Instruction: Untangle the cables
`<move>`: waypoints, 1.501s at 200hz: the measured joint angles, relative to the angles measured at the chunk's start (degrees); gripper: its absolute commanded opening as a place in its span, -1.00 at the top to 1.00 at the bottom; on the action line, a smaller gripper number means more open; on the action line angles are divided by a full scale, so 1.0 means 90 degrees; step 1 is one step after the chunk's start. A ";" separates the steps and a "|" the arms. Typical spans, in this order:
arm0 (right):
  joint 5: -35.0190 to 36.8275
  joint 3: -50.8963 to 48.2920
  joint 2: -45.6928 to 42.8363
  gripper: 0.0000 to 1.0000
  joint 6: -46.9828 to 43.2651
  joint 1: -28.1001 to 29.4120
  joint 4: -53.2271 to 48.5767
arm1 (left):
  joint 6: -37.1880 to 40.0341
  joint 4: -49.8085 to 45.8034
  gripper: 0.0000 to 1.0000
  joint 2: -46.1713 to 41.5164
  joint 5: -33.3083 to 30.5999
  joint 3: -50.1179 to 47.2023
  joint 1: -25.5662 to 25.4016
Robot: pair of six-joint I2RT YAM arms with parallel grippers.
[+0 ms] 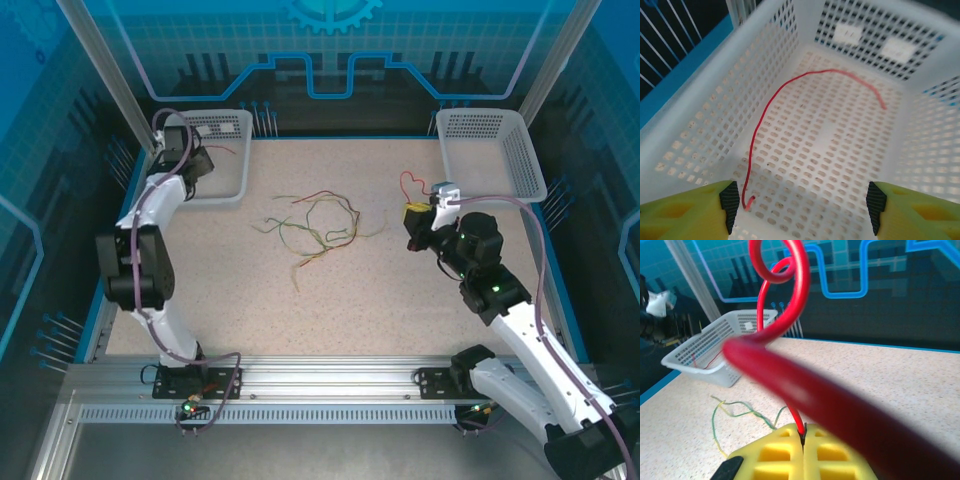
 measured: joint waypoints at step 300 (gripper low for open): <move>-0.2929 0.1447 0.2761 1.00 -0.3485 0.1734 -0.0345 | 0.0316 0.5921 -0.67 -0.5129 0.5566 -0.5933 -0.3113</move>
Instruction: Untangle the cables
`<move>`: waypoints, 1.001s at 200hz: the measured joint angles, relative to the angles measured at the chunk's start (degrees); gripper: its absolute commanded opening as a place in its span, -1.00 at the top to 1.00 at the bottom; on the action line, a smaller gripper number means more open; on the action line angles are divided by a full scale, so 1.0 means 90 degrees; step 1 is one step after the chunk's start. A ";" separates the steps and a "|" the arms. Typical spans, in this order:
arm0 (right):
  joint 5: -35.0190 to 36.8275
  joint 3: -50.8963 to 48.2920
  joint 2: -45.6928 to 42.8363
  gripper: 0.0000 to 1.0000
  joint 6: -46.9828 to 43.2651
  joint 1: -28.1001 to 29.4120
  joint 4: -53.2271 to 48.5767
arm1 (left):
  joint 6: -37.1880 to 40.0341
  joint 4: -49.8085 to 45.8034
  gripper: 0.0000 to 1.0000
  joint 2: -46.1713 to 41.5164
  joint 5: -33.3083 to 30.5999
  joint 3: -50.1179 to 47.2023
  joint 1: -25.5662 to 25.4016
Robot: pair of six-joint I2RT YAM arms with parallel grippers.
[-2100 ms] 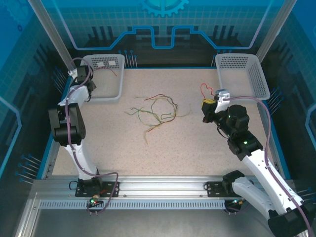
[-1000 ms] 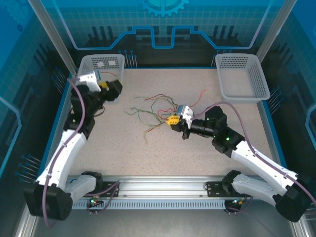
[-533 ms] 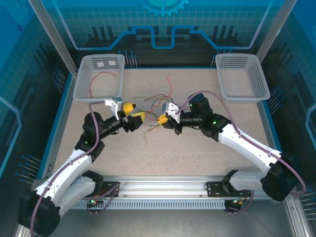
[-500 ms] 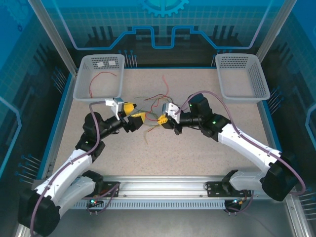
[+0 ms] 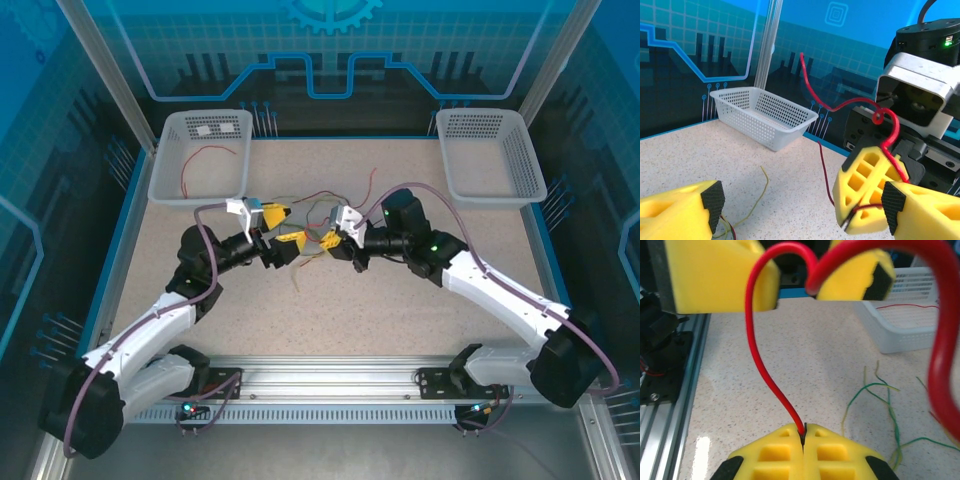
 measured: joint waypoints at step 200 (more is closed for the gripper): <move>0.1528 -0.0835 -0.0775 1.00 0.0231 0.0517 0.0940 | -0.0544 0.0692 -0.84 0.0622 0.0413 0.0352 -0.0204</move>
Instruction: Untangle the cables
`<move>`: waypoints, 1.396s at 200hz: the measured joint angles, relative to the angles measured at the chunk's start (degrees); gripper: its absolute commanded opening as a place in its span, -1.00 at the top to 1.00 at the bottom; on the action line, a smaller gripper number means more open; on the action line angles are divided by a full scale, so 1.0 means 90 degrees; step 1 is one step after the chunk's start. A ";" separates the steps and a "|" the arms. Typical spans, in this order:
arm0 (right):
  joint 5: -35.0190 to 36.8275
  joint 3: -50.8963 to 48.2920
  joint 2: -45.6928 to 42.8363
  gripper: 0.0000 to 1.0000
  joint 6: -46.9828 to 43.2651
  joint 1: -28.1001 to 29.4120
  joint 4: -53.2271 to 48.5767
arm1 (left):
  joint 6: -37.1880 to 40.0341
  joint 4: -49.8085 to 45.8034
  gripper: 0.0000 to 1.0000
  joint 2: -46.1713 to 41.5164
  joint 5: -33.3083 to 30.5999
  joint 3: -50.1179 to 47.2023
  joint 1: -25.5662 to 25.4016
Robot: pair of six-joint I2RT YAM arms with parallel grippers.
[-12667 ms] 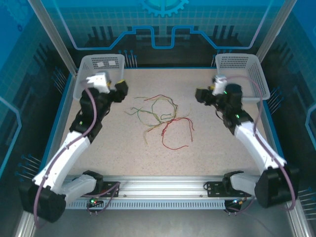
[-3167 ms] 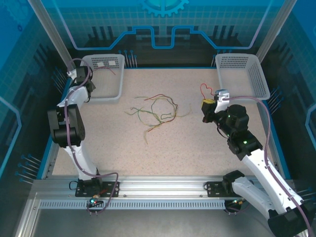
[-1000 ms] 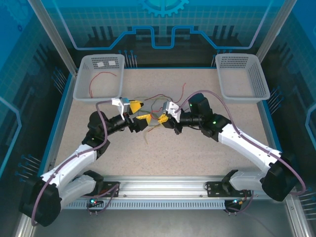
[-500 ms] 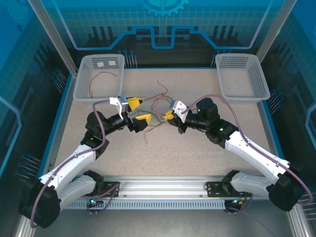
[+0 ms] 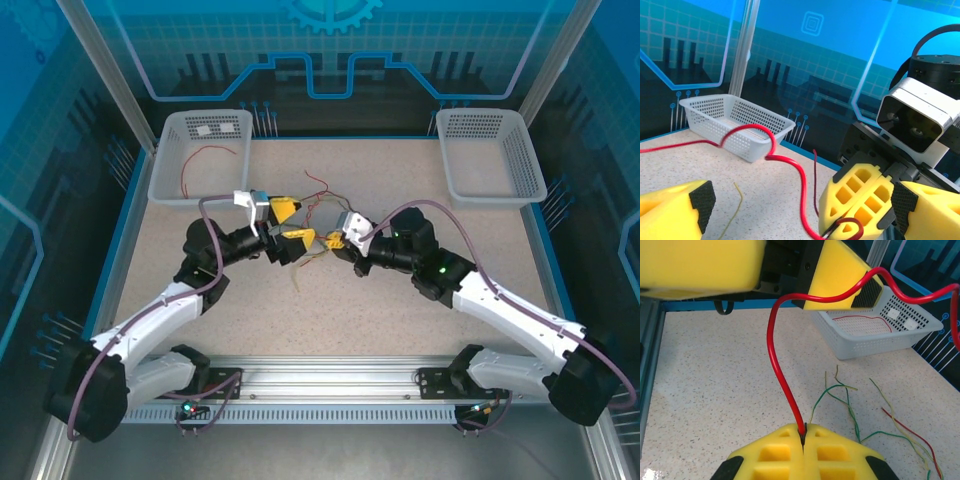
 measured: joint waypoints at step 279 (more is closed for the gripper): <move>0.1880 -0.1707 -0.2336 -1.00 -0.0248 0.0282 0.1481 | 0.1673 -0.3665 1.00 0.0891 -0.2999 0.3126 0.2662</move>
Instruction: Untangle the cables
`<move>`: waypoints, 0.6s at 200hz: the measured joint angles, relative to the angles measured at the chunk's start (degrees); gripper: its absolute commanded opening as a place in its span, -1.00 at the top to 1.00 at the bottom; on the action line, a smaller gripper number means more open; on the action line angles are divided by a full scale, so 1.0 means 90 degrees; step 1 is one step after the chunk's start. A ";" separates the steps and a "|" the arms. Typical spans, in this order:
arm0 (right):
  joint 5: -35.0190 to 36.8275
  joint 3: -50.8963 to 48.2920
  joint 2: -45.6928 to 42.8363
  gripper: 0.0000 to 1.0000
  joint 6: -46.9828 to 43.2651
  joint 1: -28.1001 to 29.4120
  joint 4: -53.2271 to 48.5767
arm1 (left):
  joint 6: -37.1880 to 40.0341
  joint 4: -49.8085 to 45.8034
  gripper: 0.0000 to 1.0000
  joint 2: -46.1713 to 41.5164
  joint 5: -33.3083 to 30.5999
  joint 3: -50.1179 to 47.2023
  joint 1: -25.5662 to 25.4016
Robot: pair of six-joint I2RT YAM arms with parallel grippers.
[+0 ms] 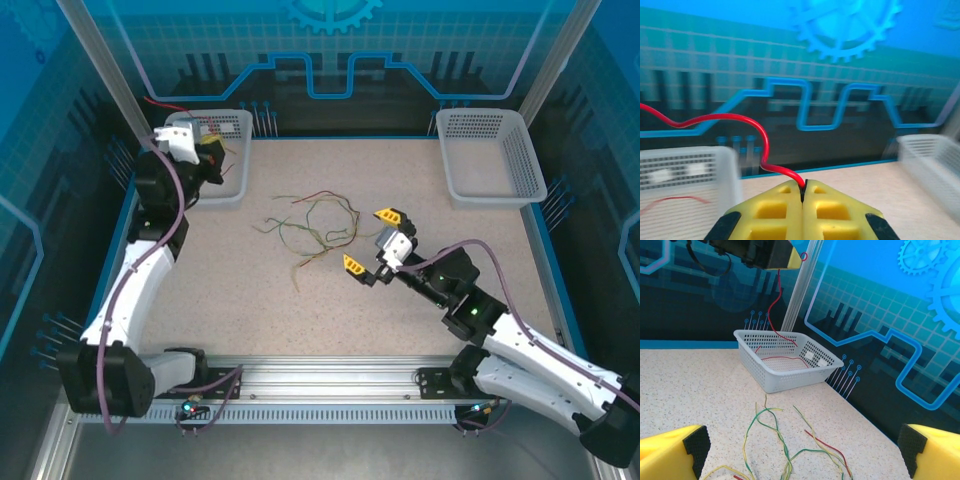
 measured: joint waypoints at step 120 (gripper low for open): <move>-0.0240 -0.0015 -0.0223 -0.99 -0.0165 0.0000 -0.0330 | 0.1991 -0.1598 1.00 0.5073 -0.1477 0.4063 0.0942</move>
